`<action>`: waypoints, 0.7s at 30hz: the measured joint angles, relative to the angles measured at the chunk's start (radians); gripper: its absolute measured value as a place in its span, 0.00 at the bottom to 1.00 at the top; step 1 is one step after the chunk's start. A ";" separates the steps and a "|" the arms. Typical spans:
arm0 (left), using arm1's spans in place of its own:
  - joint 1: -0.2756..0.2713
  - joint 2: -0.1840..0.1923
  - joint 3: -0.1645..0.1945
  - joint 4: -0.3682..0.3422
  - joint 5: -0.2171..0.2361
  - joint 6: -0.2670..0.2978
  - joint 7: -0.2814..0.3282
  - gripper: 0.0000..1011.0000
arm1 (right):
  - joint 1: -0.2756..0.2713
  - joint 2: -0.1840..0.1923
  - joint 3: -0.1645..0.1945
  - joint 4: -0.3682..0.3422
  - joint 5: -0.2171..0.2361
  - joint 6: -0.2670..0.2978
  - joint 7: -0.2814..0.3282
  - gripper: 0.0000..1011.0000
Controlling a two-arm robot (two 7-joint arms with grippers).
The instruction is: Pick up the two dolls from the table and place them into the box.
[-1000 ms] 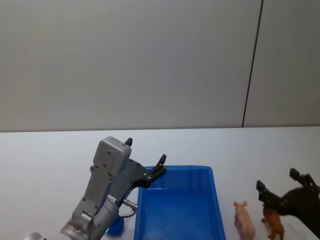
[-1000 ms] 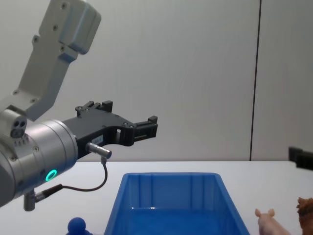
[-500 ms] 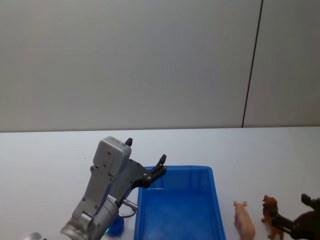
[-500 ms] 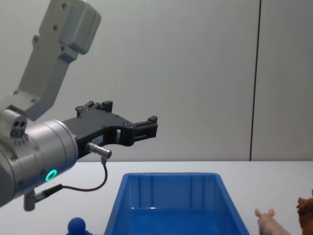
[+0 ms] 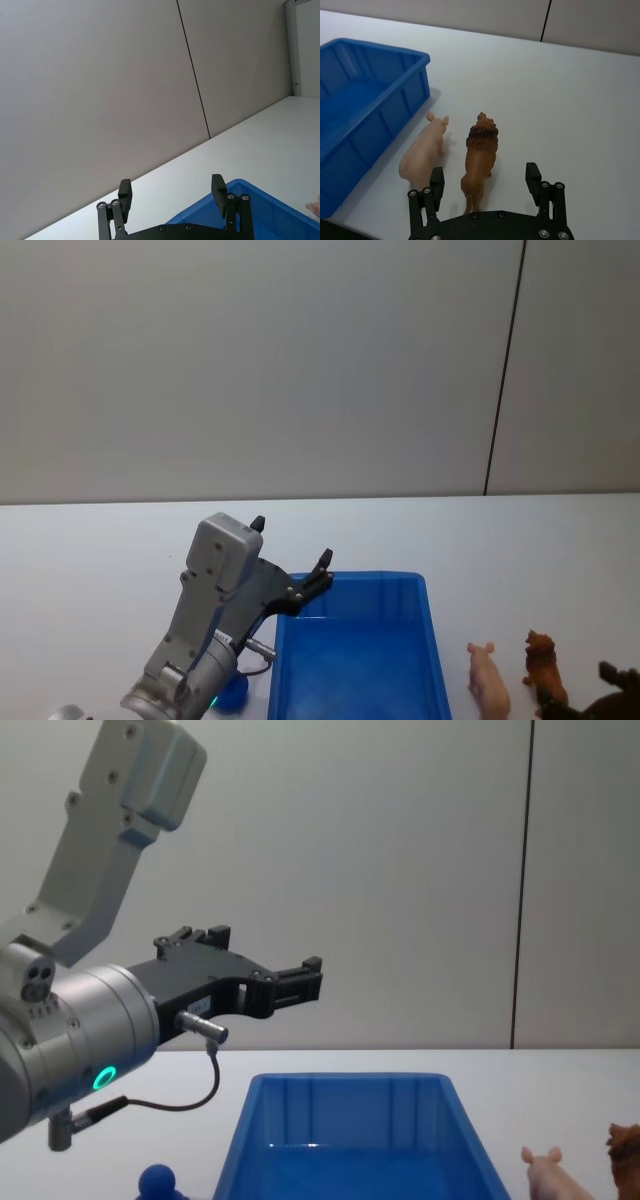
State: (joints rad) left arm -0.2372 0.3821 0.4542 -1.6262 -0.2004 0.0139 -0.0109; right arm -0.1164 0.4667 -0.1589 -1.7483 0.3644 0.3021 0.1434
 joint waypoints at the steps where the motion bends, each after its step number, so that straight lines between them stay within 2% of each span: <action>1: 0.000 0.000 0.000 0.000 0.000 0.000 0.000 0.99 | 0.002 -0.002 -0.001 0.005 0.000 0.004 0.001 0.99; 8: 0.000 0.000 0.000 0.000 0.000 0.000 0.000 0.99 | 0.021 -0.019 -0.009 0.048 0.004 0.030 0.016 0.98; 15: 0.000 0.000 0.000 0.000 0.000 0.000 0.000 0.99 | 0.038 -0.033 -0.015 0.092 0.016 0.043 0.032 0.83; 21: 0.000 0.000 0.000 0.000 0.000 0.000 0.000 0.99 | 0.045 -0.041 -0.017 0.113 0.027 0.043 0.043 0.65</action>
State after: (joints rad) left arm -0.2372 0.3821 0.4542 -1.6262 -0.2004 0.0139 -0.0109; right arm -0.0717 0.4259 -0.1761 -1.6357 0.3912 0.3451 0.1866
